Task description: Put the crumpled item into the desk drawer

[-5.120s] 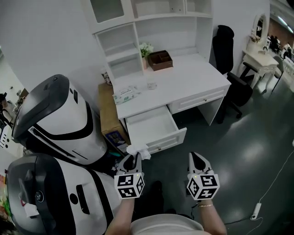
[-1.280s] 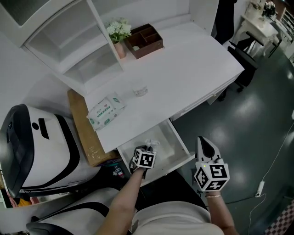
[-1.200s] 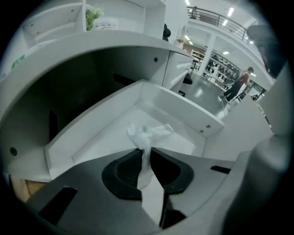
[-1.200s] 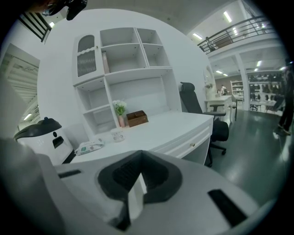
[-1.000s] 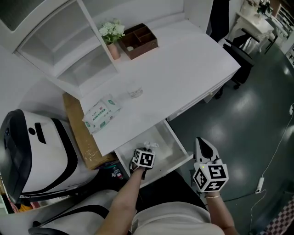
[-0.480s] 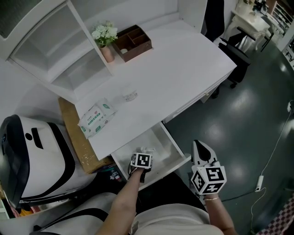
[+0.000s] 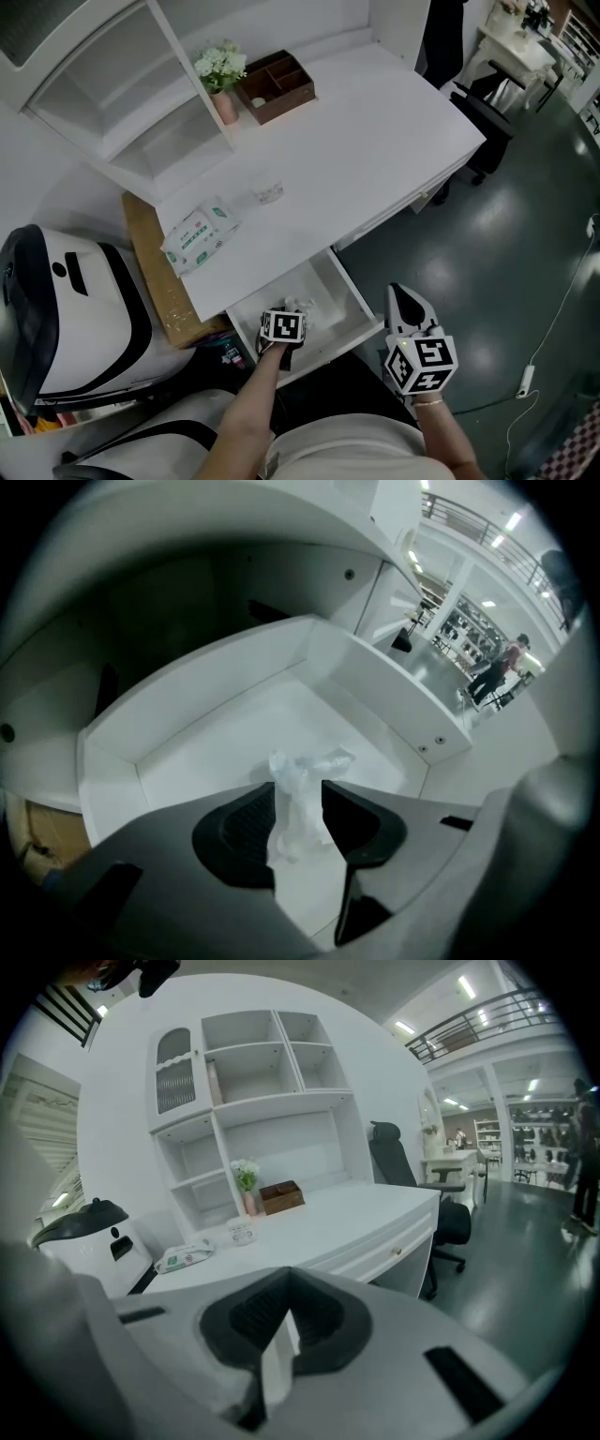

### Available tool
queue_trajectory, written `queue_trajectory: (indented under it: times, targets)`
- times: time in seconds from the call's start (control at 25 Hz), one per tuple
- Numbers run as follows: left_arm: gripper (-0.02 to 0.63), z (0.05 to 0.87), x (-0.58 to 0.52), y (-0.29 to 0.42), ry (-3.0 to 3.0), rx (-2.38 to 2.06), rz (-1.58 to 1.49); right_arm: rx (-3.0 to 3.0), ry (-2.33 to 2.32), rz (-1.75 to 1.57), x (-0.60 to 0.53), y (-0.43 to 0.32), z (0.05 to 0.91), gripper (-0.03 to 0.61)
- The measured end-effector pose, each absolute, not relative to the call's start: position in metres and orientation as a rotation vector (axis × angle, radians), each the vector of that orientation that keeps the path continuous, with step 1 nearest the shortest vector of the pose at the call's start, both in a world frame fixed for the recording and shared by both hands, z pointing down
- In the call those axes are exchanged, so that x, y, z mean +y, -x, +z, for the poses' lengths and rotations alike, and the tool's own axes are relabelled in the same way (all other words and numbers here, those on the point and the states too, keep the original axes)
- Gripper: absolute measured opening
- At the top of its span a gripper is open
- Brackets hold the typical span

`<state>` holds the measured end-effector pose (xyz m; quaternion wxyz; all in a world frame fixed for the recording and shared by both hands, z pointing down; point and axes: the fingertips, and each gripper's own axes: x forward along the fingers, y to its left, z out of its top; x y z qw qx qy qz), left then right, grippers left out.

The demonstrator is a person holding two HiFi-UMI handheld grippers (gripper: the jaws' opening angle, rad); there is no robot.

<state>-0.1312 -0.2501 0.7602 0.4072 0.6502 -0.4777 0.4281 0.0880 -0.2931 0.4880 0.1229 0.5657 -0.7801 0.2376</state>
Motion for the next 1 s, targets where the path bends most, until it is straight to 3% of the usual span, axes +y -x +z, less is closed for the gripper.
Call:
queue_trajectory:
  times: [0.56, 1.0]
  targets:
    - [0.089, 0.639, -0.28, 0.145, -1.9, -1.478, 0.823, -2.374, -1.585, 0.66, -0.293, -0.055, 0.473, 0.002]
    - [0.006, 0.53, -0.278, 0.172, -2.027, -1.753, 0.544, -2.426, -1.572, 0.616, -0.281, -0.038, 0.457, 0.002]
